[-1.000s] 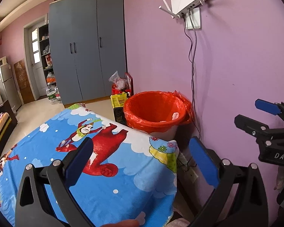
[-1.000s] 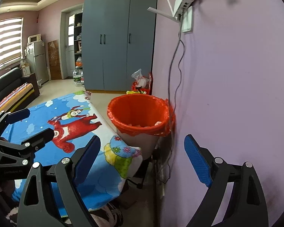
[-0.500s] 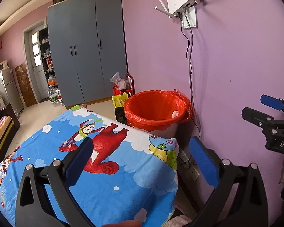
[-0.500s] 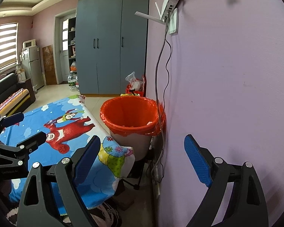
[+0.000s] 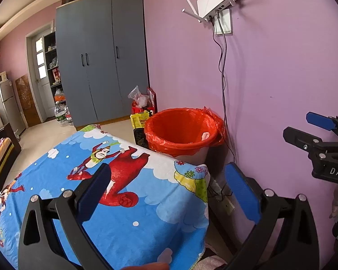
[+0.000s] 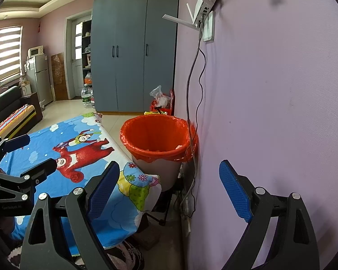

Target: Collect trash

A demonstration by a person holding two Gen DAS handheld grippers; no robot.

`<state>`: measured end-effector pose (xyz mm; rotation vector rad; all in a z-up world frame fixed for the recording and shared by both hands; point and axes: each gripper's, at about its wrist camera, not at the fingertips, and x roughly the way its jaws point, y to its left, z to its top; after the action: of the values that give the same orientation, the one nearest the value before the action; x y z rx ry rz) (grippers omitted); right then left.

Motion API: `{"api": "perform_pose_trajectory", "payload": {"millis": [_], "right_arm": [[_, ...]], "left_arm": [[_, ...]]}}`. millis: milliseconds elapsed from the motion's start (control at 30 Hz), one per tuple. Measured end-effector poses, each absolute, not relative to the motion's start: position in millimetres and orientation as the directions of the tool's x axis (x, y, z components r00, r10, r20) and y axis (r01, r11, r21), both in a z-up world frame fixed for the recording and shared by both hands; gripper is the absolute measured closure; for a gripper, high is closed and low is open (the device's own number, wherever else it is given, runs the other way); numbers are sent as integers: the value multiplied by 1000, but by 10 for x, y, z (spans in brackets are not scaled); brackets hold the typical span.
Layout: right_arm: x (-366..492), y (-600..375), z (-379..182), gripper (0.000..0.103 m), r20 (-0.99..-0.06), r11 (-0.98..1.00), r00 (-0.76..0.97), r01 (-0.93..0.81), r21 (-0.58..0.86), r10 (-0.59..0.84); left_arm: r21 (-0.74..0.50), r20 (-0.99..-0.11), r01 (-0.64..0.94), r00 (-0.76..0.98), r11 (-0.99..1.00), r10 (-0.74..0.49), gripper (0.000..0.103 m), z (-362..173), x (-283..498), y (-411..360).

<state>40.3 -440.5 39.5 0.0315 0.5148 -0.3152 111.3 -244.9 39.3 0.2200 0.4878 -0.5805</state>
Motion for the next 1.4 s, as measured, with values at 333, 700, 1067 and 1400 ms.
{"api": "perform_pose_trajectory", "payload": {"millis": [333,700,1067,1400], "right_arm": [[411,-4400,389,19,-491,952,823,302,-46,-285],[408,-4390,376,19,-492,952,823,302,-45,-284],[396,-4359,371,19,-492,954,825,298,-37,-277],[401,-4335,368,19,-492,955,826,294,-36,-273]], "left_arm": [[50,-486,577,727,815,-485,5,430,1137,-2400],[50,-463,584,733,810,-499,5,455,1114,-2384],[35,-426,584,743,811,-517,5,500,1086,-2343],[27,-421,581,745,813,-518,5,520,1079,-2325]]}}
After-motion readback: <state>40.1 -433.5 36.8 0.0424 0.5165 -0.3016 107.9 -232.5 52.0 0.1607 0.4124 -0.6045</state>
